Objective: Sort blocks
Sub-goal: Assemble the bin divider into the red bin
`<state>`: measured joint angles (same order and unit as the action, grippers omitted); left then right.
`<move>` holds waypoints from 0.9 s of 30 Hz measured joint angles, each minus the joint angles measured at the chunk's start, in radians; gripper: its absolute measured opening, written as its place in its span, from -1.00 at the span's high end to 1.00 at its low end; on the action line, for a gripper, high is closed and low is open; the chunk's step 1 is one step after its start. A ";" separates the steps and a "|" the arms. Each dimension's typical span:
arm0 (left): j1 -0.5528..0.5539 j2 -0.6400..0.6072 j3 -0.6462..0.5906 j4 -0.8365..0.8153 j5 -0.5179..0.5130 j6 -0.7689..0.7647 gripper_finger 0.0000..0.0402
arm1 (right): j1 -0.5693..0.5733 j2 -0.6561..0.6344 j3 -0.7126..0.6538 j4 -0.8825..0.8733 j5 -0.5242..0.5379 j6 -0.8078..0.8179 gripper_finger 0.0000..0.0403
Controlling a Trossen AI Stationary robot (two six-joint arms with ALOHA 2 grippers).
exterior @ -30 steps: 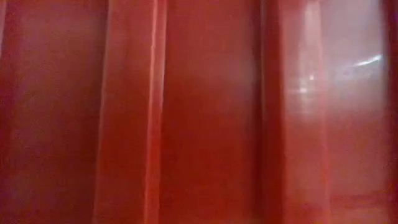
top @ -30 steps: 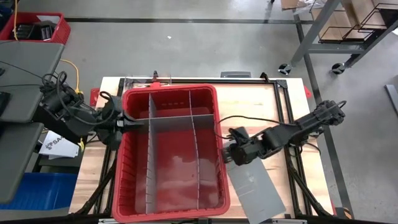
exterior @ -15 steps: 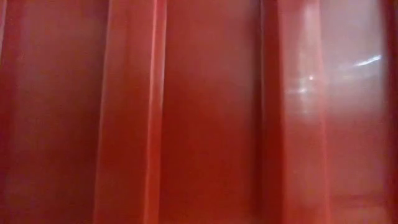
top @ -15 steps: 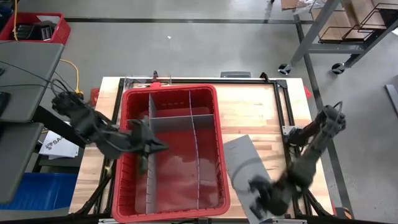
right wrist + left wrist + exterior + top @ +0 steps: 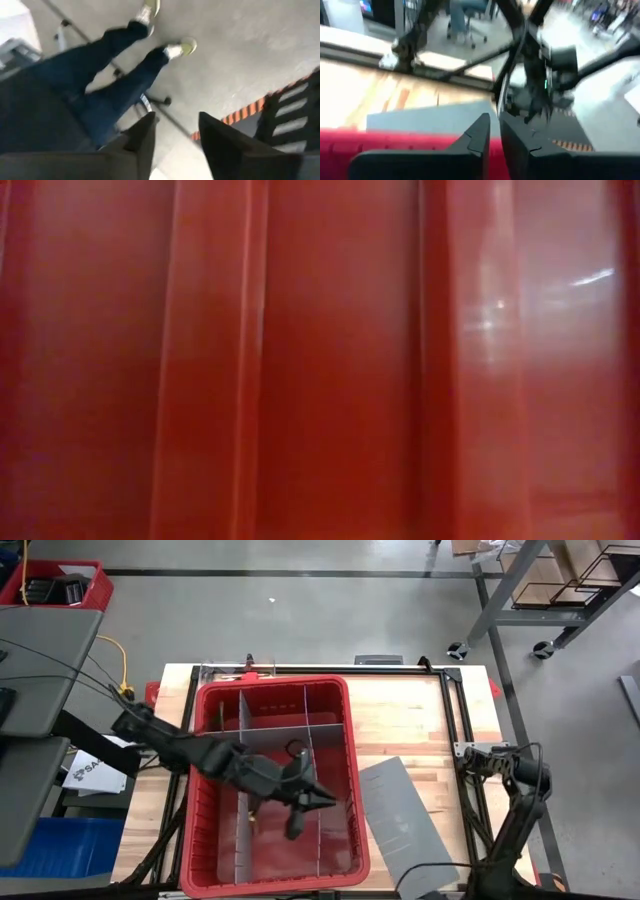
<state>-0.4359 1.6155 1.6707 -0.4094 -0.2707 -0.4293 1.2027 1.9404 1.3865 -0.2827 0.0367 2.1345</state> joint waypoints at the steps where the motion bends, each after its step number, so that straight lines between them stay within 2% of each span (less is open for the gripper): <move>1: 0.007 0.011 0.000 0.041 0.000 0.009 0.76 | -0.001 0.007 0.000 -0.025 0.004 -0.011 0.24; 6: 0.025 0.042 0.000 0.205 0.000 0.021 0.56 | -0.019 0.010 0.000 -0.126 0.023 -0.129 0.09; 11: 0.005 0.042 0.000 0.205 -0.028 0.047 0.43 | -0.066 0.010 0.000 -0.121 0.020 -0.375 0.10; 14: -0.027 0.042 0.000 0.171 -0.095 0.113 0.40 | -0.104 0.010 0.000 -0.173 0.015 -0.519 0.12; 19: -0.101 0.042 0.000 0.078 -0.274 0.236 0.39 | -0.169 0.010 0.000 -0.301 -0.035 -0.709 0.18; 23: -0.160 0.042 0.000 0.020 -0.389 0.307 0.39 | -0.199 0.010 0.000 -0.345 -0.071 -0.796 0.24; 27: -0.210 0.042 0.000 0.005 -0.454 0.326 0.39 | -0.202 0.010 0.006 -0.359 -0.107 -0.832 0.31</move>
<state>-0.6459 1.6579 1.6707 -0.4046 -0.7244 -0.1036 1.0012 1.9499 1.3922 -0.6417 -0.0702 1.3027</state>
